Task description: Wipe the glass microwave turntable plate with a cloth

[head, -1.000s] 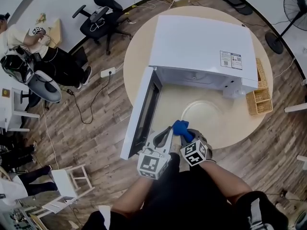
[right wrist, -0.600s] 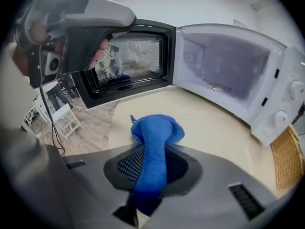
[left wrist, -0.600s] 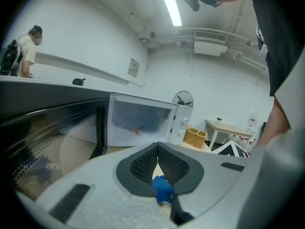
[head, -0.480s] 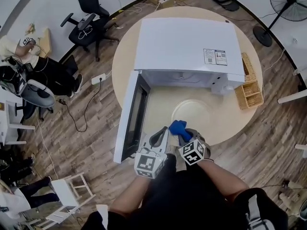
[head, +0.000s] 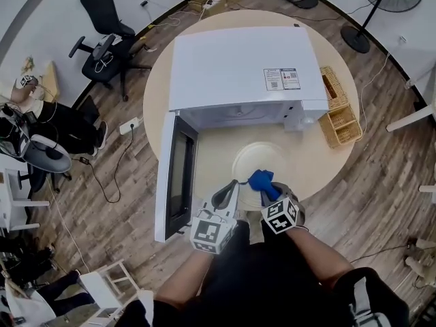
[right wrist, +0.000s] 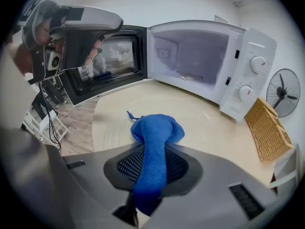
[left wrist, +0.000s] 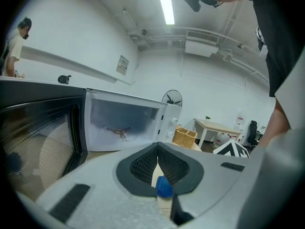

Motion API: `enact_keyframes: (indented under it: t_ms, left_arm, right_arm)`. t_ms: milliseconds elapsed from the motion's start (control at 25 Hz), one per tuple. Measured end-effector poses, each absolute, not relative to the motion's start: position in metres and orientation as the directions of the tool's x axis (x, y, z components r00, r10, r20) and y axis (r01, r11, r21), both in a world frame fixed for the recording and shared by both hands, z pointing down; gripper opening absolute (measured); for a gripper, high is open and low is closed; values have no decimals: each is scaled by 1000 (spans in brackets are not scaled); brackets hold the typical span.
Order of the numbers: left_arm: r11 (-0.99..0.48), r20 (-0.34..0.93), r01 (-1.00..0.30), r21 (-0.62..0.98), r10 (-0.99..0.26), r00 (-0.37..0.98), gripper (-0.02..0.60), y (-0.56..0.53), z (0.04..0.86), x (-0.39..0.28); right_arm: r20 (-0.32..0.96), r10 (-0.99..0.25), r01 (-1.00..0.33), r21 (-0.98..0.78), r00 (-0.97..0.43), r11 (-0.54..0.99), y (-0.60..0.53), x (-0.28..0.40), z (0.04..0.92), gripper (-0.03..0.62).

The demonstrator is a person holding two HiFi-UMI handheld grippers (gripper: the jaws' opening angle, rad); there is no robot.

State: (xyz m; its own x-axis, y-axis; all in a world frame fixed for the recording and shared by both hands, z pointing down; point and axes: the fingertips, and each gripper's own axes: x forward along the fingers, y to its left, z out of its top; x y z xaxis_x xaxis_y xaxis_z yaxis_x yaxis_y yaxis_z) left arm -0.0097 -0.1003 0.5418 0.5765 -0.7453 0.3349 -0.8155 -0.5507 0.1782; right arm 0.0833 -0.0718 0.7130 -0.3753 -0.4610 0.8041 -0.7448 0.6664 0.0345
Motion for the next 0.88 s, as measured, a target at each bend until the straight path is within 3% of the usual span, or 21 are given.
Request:
enact_keyframes:
  t_ms: [560,880]
  left_arm:
    - [-617,344,-764,189,-687,640,6,-110,546,17]
    - [-624,336,-754,207,-678,653,6,-113,545,25]
  right_arm:
    - [809,-551,-876,102,-203,471,-93,171,714,86]
    - [790,-572,-904,55,-221,424,-96,175,709,83]
